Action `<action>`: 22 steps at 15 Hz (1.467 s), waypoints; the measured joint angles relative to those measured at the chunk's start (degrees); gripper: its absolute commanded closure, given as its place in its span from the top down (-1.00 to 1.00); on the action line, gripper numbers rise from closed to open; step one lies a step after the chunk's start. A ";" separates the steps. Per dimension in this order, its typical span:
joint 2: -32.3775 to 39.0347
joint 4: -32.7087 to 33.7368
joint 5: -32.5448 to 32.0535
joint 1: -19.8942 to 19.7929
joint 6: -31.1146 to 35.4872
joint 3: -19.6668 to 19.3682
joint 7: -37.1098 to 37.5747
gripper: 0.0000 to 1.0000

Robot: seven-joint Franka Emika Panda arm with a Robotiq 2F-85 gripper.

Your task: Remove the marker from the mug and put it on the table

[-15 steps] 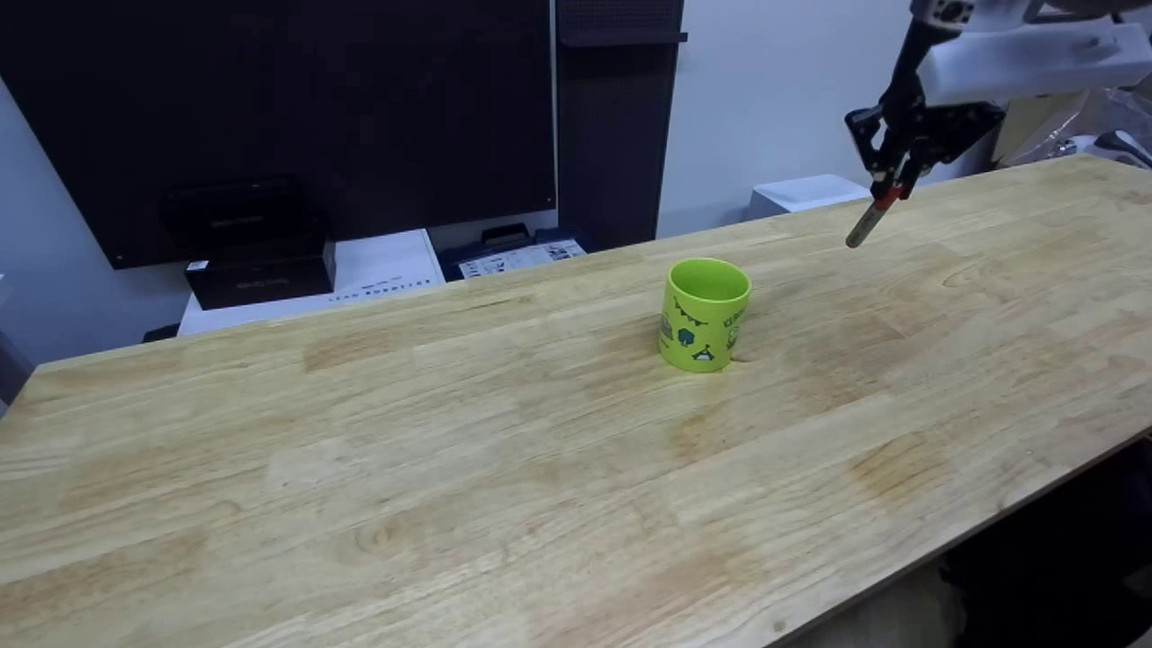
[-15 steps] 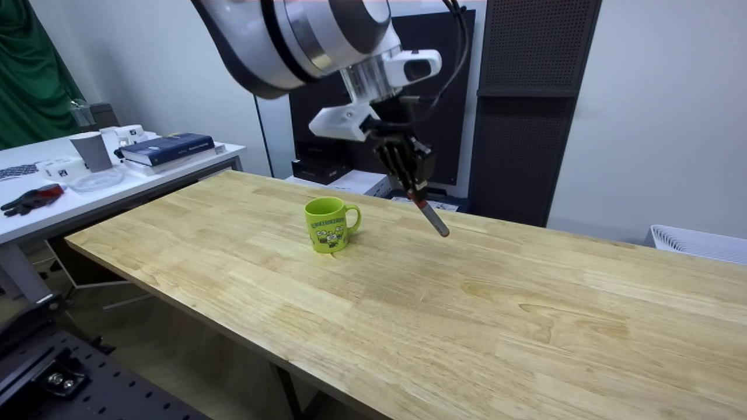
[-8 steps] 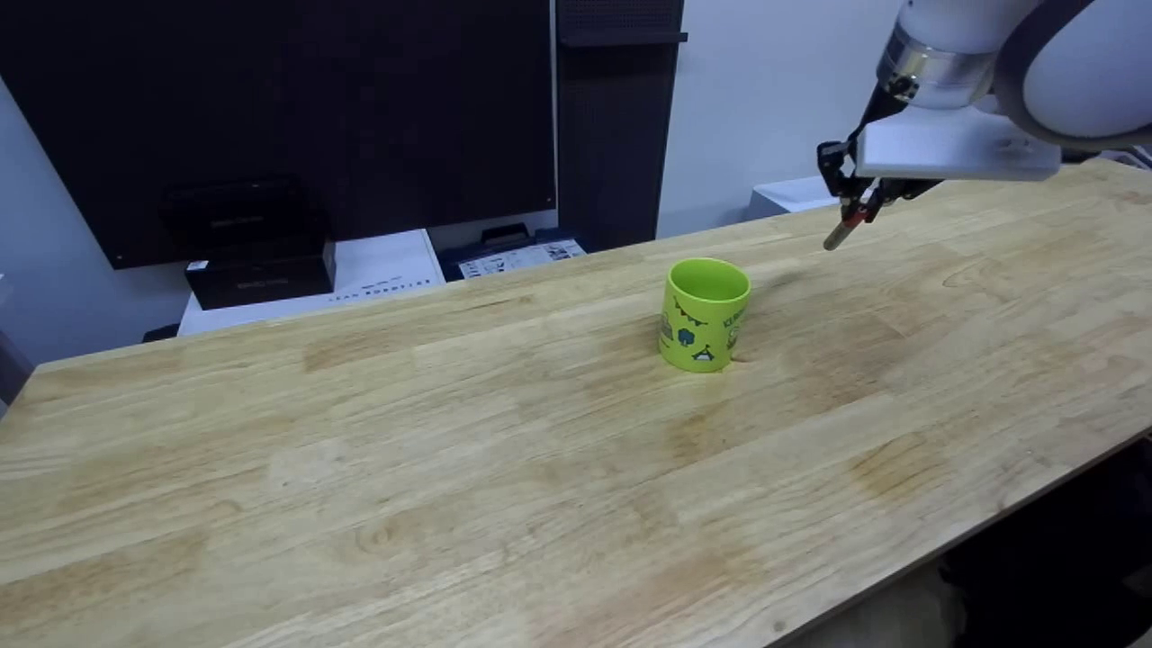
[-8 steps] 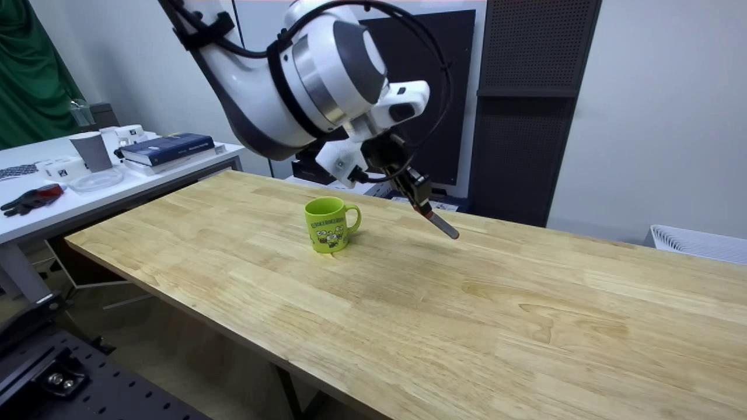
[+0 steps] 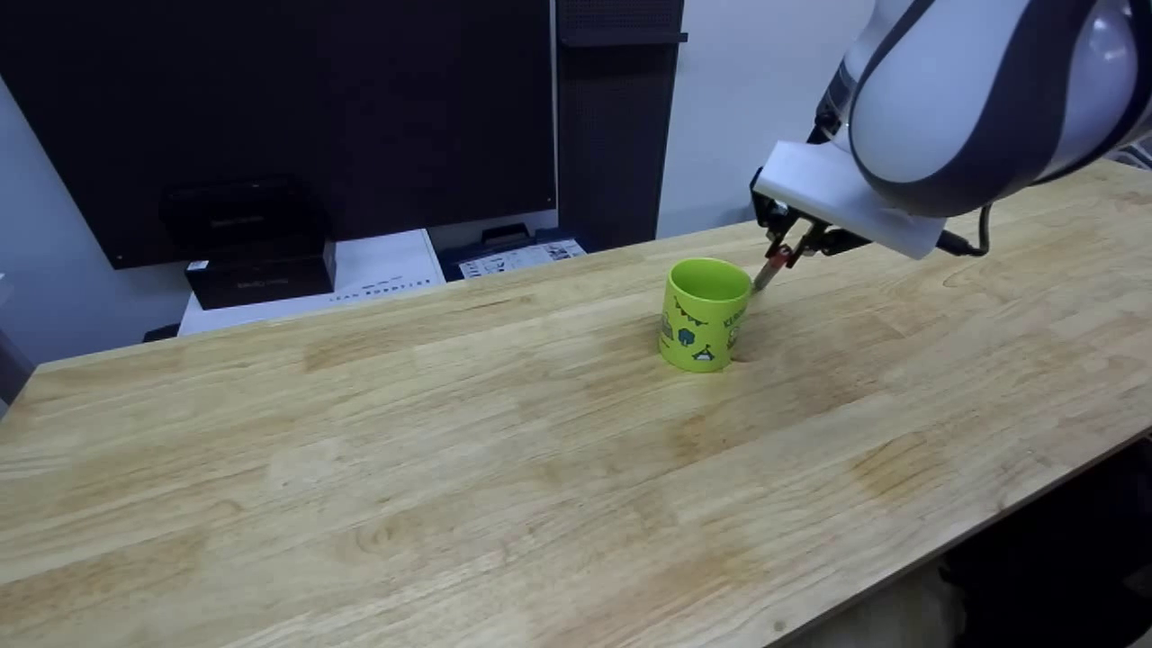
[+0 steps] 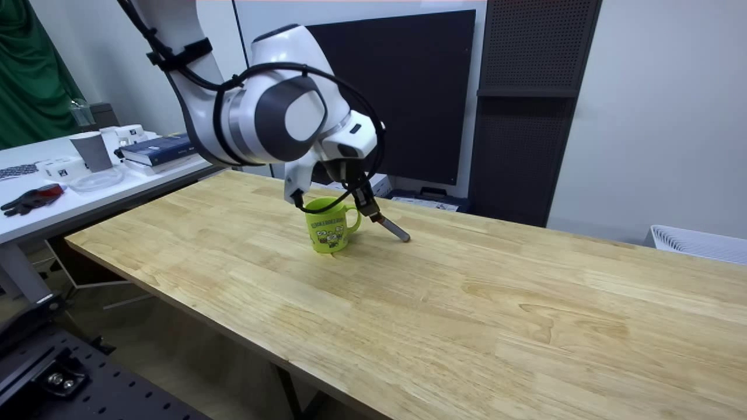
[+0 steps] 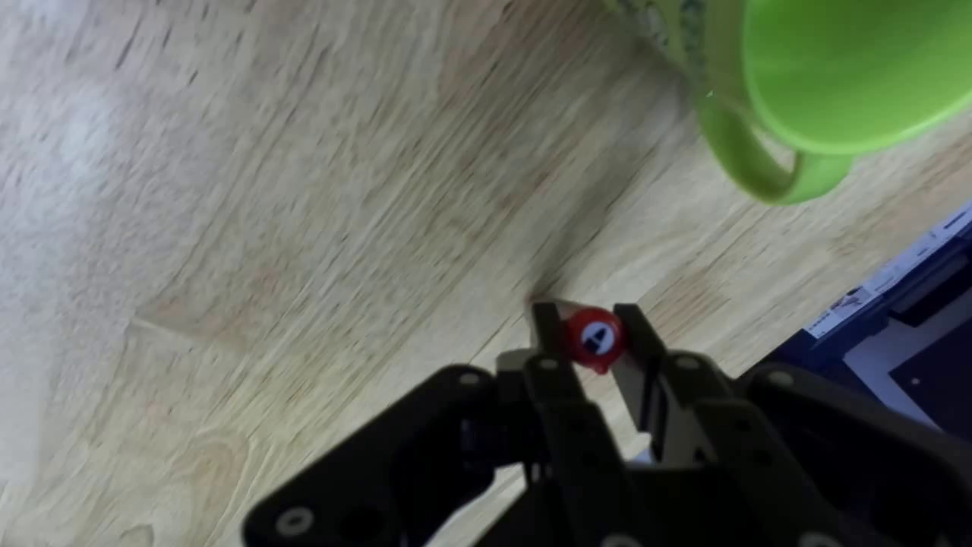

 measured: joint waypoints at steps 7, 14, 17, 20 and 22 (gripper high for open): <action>-0.02 -0.01 5.32 -4.04 1.48 4.98 -4.98 -0.89; 1.87 -0.79 14.38 -3.88 0.48 5.18 -16.98 -0.89; 3.16 -0.81 16.36 -3.95 -0.36 5.35 -19.77 -0.04; 3.35 -0.81 17.20 -4.42 -2.50 5.95 -21.51 0.35; 3.10 -0.80 17.54 -4.45 -3.85 5.88 -22.27 0.63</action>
